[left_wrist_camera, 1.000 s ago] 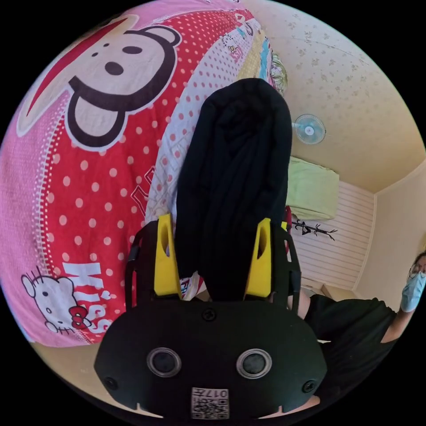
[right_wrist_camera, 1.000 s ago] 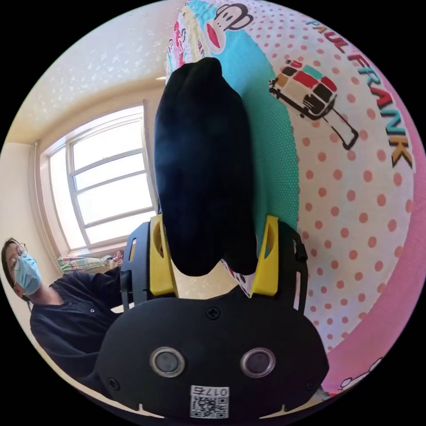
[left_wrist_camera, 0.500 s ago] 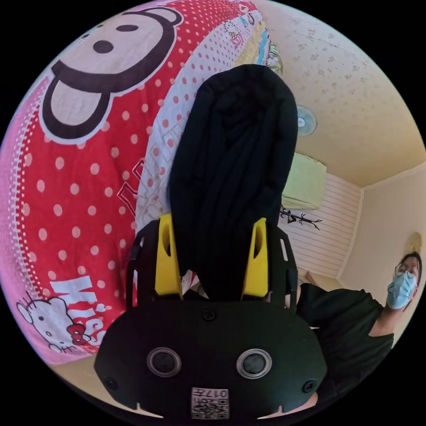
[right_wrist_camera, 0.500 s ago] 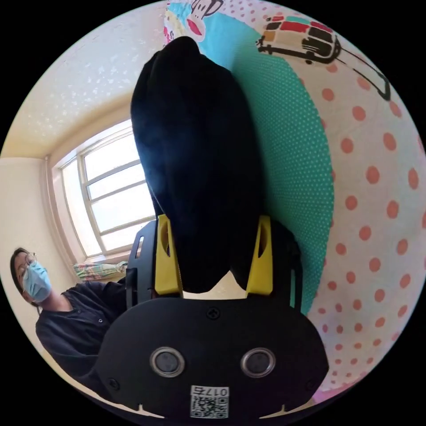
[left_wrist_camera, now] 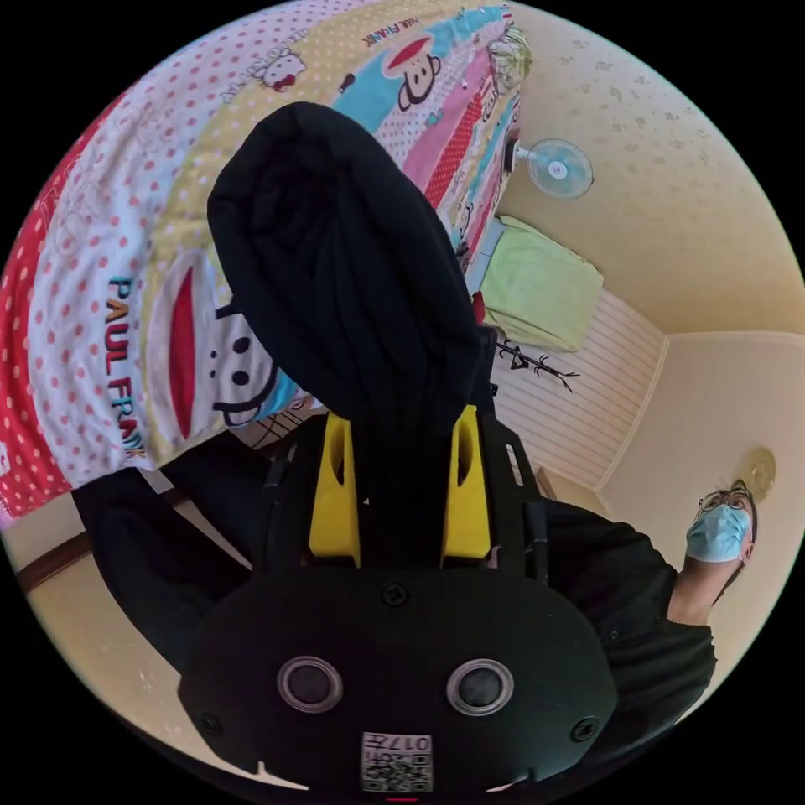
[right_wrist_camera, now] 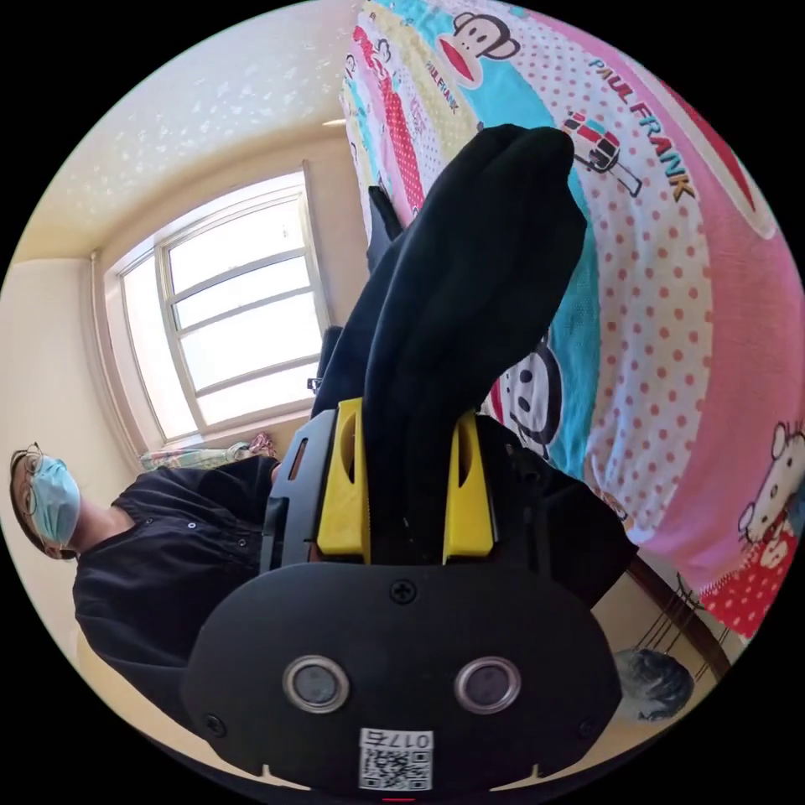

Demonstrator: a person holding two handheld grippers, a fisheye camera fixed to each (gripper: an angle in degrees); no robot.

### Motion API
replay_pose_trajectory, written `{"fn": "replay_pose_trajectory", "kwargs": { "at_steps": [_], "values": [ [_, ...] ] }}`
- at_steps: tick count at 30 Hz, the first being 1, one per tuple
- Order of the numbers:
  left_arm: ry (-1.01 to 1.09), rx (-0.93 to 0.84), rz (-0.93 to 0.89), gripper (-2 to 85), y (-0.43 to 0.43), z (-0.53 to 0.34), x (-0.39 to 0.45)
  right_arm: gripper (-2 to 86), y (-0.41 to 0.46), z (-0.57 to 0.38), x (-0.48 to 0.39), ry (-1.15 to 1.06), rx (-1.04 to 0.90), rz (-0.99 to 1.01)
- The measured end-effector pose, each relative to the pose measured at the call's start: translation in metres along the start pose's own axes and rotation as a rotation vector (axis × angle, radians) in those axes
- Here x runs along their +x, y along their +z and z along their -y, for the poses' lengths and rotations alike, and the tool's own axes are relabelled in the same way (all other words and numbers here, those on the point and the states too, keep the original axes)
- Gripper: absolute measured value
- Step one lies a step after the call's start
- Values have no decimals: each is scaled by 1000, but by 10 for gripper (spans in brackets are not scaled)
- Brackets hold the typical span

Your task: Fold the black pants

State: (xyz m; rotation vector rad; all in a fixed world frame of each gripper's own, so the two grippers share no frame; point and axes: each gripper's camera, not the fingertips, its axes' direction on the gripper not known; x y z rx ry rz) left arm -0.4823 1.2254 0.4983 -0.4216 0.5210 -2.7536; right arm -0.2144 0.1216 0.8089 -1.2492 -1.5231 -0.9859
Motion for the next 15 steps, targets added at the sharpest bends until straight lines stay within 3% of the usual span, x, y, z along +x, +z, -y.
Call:
{"fn": "replay_pose_trajectory", "kwargs": {
  "at_steps": [7,10,13,15],
  "values": [
    [214,-105,-48,159,91,32,109,144,-95,-50,-65,-142,221,-157],
    [301,-160,34,159,145,60,155,144,-144,-64,-76,-142,308,-282],
    [305,-123,137,166,197,92,176,139,-179,-68,-70,-28,428,-470],
    [257,-144,185,181,234,120,167,101,-189,-61,-44,214,520,-676]
  ]
}}
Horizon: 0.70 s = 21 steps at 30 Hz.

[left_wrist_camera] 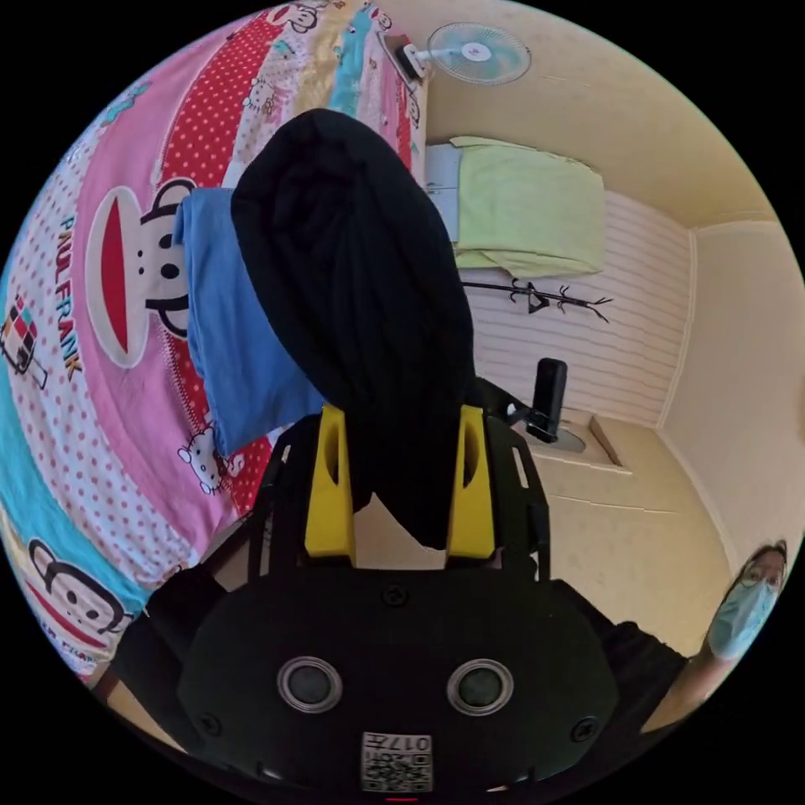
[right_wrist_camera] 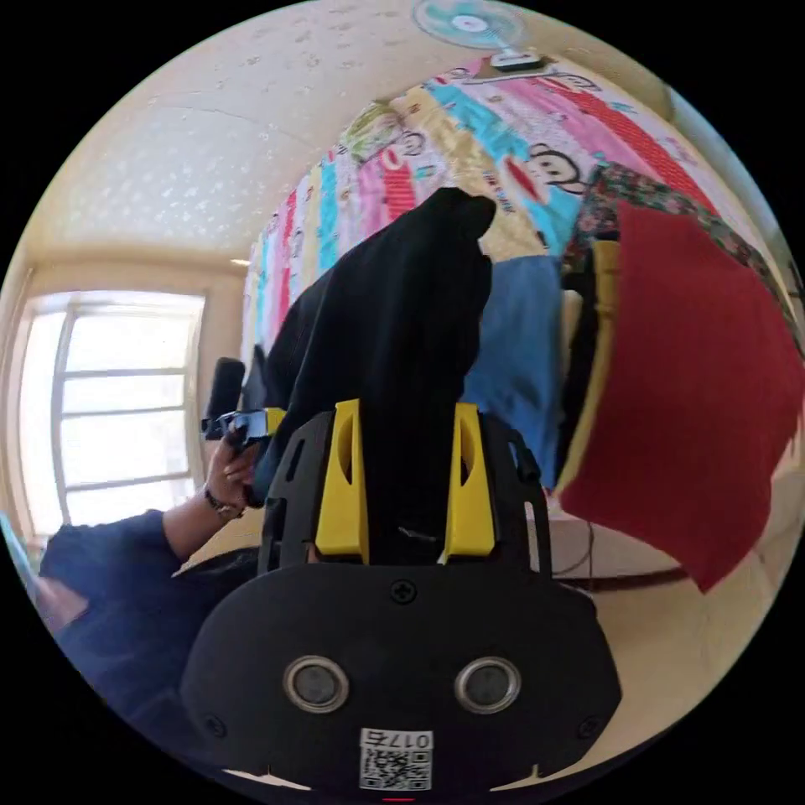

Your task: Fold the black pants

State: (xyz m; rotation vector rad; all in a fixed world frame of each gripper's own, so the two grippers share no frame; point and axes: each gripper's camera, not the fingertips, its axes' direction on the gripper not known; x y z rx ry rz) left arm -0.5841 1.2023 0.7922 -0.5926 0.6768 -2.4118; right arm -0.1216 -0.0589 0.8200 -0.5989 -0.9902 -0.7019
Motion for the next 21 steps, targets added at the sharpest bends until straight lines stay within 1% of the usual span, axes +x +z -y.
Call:
{"fn": "replay_pose_trajectory", "kwargs": {
  "at_steps": [1,2,3,4,5,6,7,8,9,10,11,12,14,15,16,19,21],
  "values": [
    [-49,-53,60,183,27,18,-12,77,9,4,4,52,-6,-70],
    [-105,-140,140,185,55,32,-27,49,36,13,6,86,-44,-203],
    [-133,-198,196,186,70,36,-35,41,81,24,10,155,-158,-455],
    [-163,-300,314,189,96,42,-49,38,112,30,14,173,-287,-590],
    [-153,-368,416,194,114,43,-57,31,175,35,12,115,-509,-738],
    [-145,-403,463,191,121,43,-59,29,220,35,0,78,-570,-918],
    [-125,-448,520,186,130,41,-61,29,240,33,-6,60,-588,-1026],
    [-112,-428,538,184,130,38,-61,26,261,30,-18,56,-551,-1158],
    [-115,-403,528,183,127,35,-62,22,266,27,-29,74,-479,-1196],
    [-133,-349,470,183,117,32,-64,19,266,26,-32,93,-438,-1198],
    [-149,-308,398,182,107,29,-67,16,261,23,-36,151,-351,-1168],
    [-150,-297,364,181,103,29,-69,13,255,19,-37,201,-270,-1109],
    [-129,-312,266,162,86,27,-74,11,250,12,-38,224,-205,-1030],
    [-139,-315,258,128,80,25,-77,10,249,8,-40,206,-176,-999],
    [-180,-303,272,61,63,18,-84,10,249,5,-41,191,-160,-991],
    [-283,-281,274,45,11,-10,-109,8,249,-16,-55,101,-66,-994],
    [-369,-315,325,19,-24,-35,-128,5,253,-38,-72,25,-1,-1067]
  ]
}}
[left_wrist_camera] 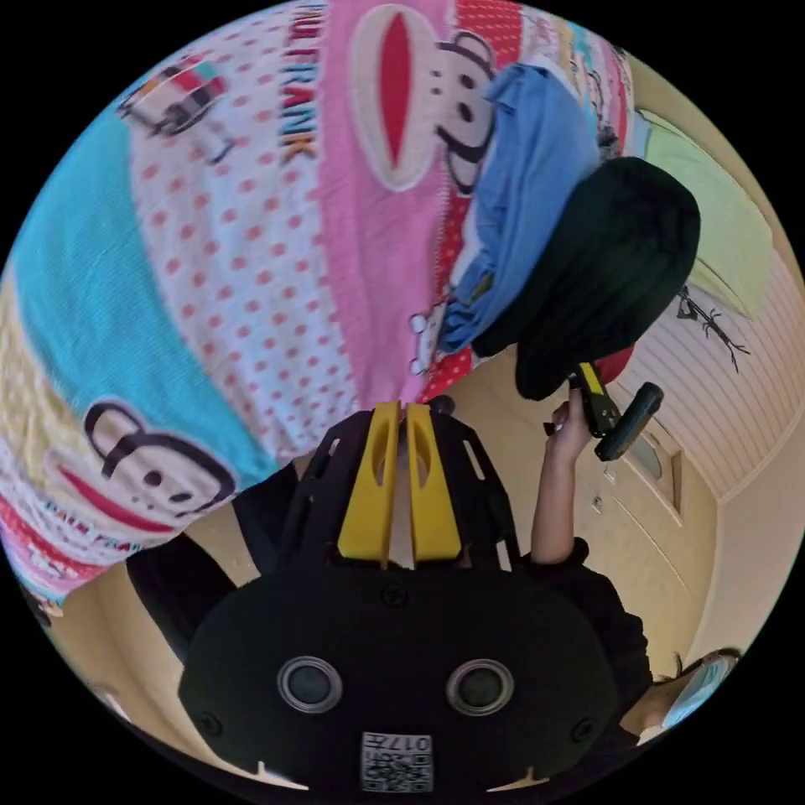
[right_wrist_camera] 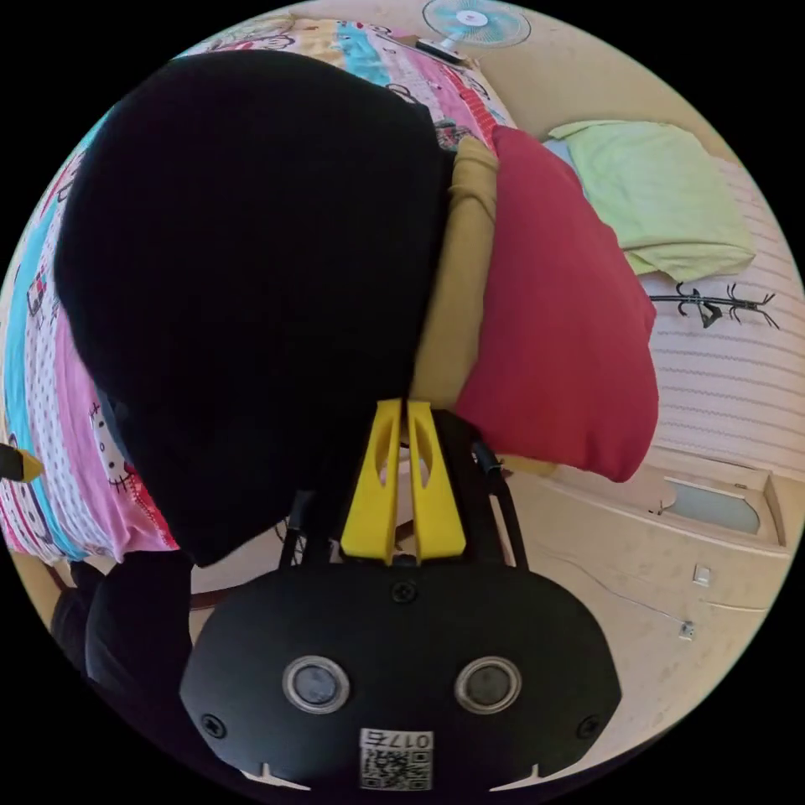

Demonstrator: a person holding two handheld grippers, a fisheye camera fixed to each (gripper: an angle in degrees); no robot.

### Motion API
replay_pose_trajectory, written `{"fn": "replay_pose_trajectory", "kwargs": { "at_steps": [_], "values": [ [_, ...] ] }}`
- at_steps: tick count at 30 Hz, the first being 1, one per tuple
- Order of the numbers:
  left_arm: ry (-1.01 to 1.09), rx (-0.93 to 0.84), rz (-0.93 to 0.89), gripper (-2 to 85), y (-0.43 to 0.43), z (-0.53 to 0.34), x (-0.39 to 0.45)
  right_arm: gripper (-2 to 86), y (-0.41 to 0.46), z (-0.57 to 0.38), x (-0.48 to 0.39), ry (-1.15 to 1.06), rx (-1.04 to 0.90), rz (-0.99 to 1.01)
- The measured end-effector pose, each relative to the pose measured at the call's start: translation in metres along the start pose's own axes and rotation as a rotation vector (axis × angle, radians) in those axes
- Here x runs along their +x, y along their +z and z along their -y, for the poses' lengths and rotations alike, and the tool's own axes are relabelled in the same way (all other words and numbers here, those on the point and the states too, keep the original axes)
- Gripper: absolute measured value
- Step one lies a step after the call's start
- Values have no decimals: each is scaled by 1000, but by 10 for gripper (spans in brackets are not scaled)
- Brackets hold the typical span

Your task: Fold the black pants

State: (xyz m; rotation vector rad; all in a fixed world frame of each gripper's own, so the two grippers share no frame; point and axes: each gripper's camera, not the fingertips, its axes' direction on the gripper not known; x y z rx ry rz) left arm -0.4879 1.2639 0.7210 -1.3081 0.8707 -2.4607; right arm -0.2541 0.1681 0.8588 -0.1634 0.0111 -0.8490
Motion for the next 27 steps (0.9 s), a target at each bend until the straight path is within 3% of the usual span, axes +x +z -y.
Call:
{"fn": "replay_pose_trajectory", "kwargs": {
  "at_steps": [3,7,12,15,21,27],
  "values": [
    [-184,-49,119,-5,-34,-55,-69,4,-1,-29,-21,-29,-32,-57],
    [-445,-49,185,-9,-82,-152,-161,3,13,-66,-57,-159,-183,25],
    [-633,86,9,-9,-114,-263,-240,4,73,-133,-122,-310,-748,309],
    [-710,178,-104,-9,-117,-319,-278,4,76,-160,-146,-404,-956,274],
    [-792,301,-378,-9,-113,-402,-353,5,16,-119,-186,-434,-884,213],
    [-821,607,-746,-8,-123,-471,-424,5,-51,-20,-275,-675,-760,12]
  ]
}}
